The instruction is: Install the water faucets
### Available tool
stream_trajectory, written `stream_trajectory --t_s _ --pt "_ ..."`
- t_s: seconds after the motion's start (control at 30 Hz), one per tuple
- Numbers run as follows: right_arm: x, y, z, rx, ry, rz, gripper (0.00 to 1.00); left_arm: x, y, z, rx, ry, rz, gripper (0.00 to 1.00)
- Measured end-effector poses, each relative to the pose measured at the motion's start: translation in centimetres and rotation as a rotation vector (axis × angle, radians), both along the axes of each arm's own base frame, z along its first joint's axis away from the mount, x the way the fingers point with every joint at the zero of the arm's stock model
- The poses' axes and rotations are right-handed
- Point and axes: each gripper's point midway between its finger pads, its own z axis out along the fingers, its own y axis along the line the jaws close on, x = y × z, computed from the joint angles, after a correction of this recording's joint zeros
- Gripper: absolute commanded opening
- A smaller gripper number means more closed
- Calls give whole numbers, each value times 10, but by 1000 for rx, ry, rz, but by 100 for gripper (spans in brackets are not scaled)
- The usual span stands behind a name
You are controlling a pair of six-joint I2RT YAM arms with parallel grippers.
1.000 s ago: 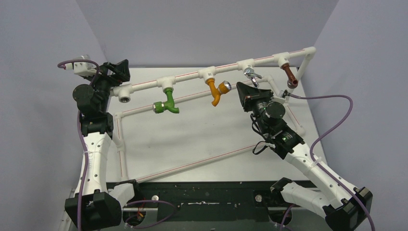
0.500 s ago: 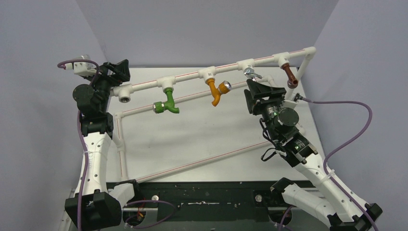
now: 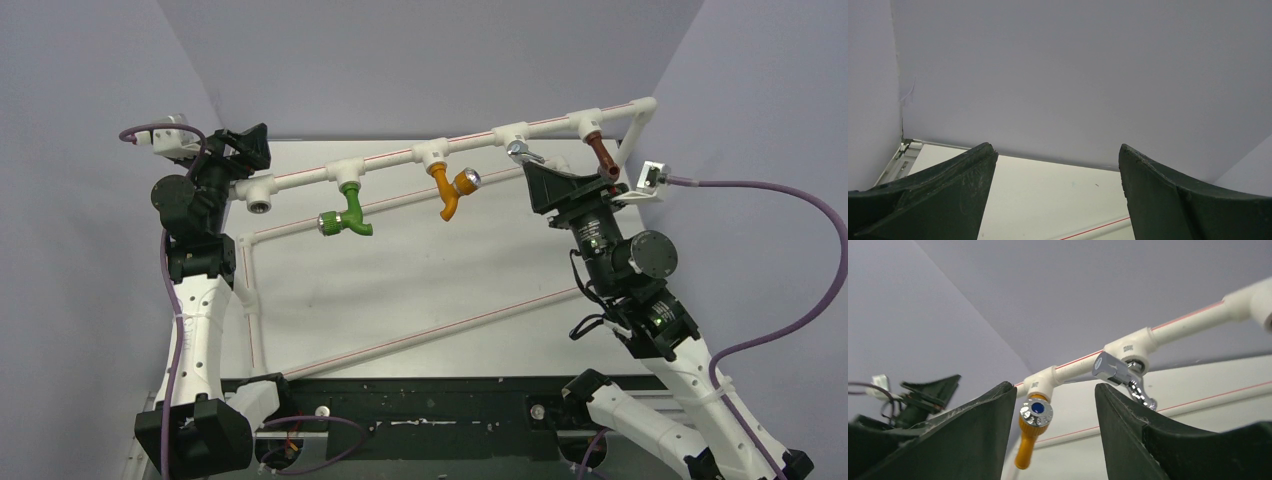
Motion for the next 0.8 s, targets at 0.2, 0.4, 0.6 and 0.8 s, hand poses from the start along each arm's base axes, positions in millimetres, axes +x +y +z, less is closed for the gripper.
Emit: stream_trajectory --t_s 0.2,0.4,0.6,0.8 --pt "-3 -5 5 -420 -187 -43 63 0 0 0 0 0 -1 90" --pt "17 -2 -18 -788 -265 -83 66 0 0 0 -1 0 -1 90" --pt "46 5 -47 -968 -220 -98 65 0 0 0 -4 0 -3 90" --pt "65 6 -68 -1030 -151 -123 59 0 -1 0 -6 0 -4 90"
